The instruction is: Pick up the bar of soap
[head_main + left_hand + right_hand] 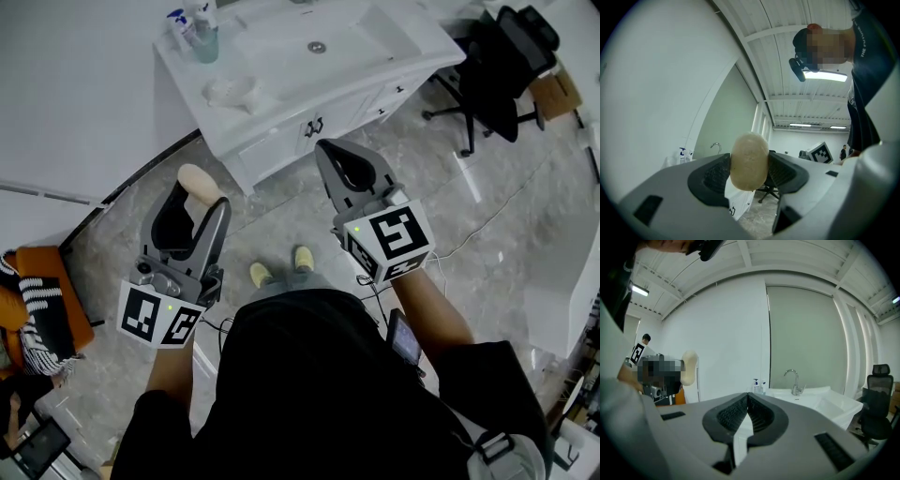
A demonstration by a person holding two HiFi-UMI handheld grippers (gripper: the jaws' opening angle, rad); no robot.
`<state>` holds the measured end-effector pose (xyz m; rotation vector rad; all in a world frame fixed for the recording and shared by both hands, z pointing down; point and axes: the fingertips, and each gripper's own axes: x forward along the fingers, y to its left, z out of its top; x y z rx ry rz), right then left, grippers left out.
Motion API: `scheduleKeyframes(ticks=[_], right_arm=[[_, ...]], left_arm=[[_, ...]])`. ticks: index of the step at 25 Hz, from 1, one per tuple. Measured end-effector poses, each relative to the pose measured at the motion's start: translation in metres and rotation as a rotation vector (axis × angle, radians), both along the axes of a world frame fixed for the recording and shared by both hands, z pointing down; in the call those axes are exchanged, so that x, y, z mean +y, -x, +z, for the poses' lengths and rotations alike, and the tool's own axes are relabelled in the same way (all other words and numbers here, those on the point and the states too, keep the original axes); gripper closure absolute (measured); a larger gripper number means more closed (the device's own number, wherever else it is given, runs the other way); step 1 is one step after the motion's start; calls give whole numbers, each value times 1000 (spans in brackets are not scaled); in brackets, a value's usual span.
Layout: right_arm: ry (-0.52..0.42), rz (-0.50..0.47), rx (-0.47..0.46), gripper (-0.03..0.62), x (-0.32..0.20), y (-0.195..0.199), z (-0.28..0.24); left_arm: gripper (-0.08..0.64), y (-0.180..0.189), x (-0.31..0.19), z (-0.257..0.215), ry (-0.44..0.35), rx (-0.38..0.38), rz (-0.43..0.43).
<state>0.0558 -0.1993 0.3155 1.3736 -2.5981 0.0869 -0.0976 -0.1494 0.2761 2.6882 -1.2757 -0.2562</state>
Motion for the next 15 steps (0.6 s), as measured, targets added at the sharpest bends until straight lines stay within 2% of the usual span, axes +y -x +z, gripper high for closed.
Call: scheduleKeyframes(ticks=[15], right_arm=[[-8,5,0,588,-8,-3,-1]], left_arm=[[291,-3,-9,3,2,-6,6]])
